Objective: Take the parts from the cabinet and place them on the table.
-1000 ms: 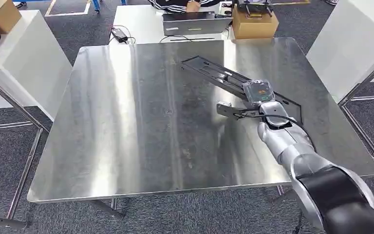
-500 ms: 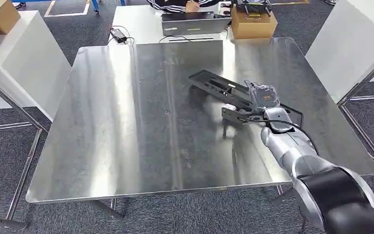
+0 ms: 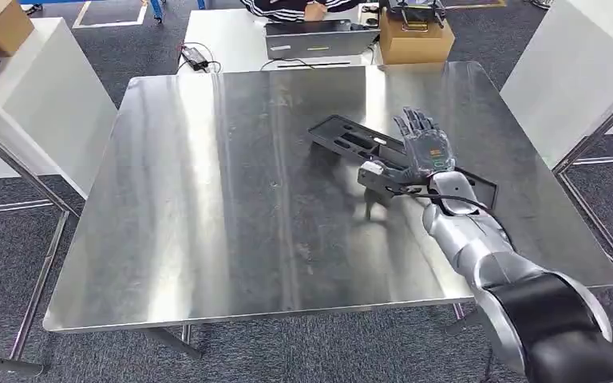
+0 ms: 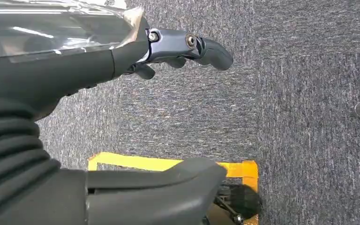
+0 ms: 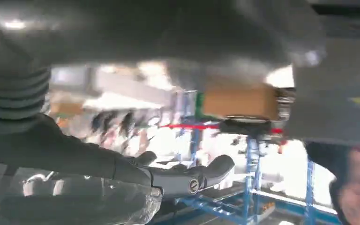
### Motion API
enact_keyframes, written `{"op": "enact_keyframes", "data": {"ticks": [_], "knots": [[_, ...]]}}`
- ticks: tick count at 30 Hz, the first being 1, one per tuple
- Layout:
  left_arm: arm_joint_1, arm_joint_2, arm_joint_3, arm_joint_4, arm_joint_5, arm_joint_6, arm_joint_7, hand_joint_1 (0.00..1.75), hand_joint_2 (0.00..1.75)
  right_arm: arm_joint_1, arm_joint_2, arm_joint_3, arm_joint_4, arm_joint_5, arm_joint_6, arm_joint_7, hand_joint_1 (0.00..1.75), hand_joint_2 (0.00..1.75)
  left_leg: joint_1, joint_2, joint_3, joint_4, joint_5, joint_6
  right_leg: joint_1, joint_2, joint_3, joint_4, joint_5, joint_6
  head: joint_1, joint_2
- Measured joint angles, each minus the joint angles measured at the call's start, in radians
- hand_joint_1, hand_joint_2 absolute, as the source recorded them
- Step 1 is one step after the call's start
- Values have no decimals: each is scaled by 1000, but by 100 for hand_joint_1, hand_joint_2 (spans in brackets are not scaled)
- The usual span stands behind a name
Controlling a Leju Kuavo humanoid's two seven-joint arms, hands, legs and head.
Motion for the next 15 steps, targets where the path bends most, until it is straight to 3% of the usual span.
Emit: {"op": "enact_keyframes", "data": {"ticks": [3,5,7,10,15], "knots": [[0,-3,2,0,1,4,-1,0,0,1,41,-76,-44,-224,92,-201,0,0,0,0,0,0,0,0,0,0,0,0,0,0,0,0],[0,-4,6,0,4,10,0,0,0,15,76,-133,-109,-441,264,-318,0,0,1,0,1,0,0,0,0,0,0,0,0,0,0,0],[0,-4,12,0,5,15,0,0,0,50,108,-171,-212,-681,477,-380,0,0,2,0,1,0,0,0,1,0,0,0,0,0,0,0],[0,-4,23,0,5,19,0,0,0,125,143,-186,-410,-974,714,-380,0,0,3,-1,1,0,0,0,2,0,0,0,0,0,0,0],[1,-3,29,0,5,34,9,0,0,241,169,-180,-670,-1270,933,-359,0,0,4,-1,1,0,-1,-1,3,-1,0,0,-1,-1,0,0]]}}
